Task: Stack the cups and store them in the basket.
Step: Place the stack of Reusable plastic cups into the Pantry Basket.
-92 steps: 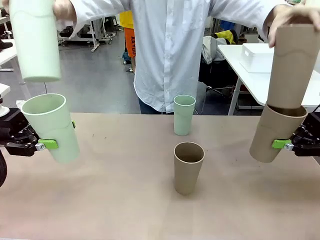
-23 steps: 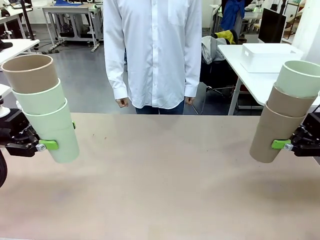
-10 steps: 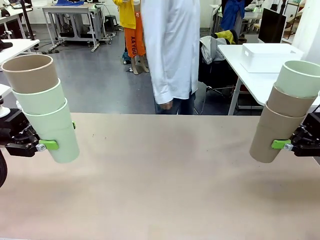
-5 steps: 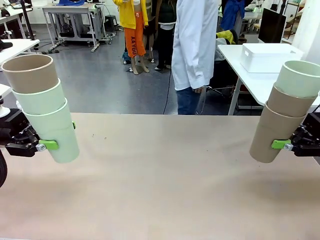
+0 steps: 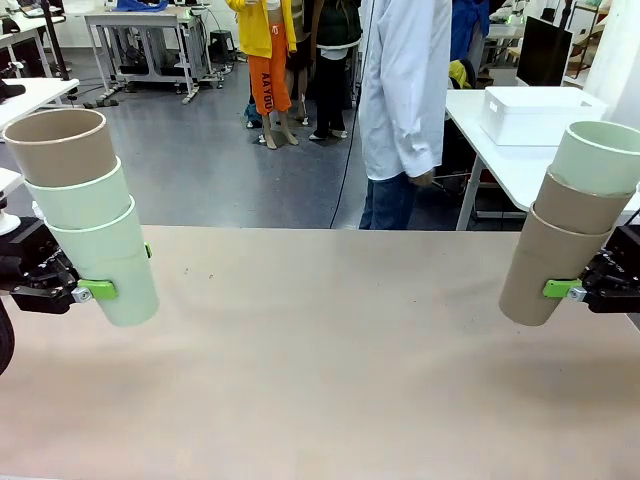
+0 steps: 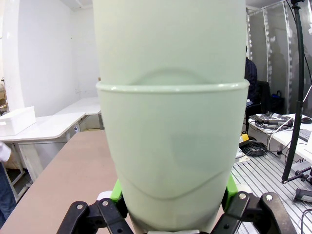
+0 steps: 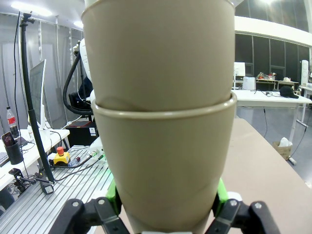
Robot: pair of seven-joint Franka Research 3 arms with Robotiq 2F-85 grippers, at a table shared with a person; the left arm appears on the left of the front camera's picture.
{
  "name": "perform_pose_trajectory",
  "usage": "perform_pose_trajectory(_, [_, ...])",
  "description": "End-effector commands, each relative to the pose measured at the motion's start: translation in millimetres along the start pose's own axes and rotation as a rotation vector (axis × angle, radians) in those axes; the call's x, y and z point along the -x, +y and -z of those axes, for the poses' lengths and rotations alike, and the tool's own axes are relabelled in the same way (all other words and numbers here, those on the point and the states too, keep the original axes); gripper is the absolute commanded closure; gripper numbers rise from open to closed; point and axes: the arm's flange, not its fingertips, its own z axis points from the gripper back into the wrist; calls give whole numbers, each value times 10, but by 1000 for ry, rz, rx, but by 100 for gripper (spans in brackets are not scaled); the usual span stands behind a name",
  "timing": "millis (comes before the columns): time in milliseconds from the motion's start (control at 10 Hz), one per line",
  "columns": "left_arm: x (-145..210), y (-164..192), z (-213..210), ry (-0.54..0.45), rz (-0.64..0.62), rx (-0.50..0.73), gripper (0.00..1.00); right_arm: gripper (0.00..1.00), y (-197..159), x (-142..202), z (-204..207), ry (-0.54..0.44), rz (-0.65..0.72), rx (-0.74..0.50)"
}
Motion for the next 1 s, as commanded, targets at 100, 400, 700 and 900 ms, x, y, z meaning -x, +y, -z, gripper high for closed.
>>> perform_pose_trajectory(100, [-29,-2,21,-8,2,8,15,15,0,-31,3,-1,-9,2])
perform_pose_trajectory(400, [-29,-2,21,-8,2,8,15,15,0,-31,3,-1,-9,2])
perform_pose_trajectory(700, [-29,-2,21,-8,2,8,15,15,0,-31,3,-1,-9,2])
perform_pose_trajectory(900, [-29,-2,21,-8,2,8,15,15,0,-31,3,-1,-9,2])
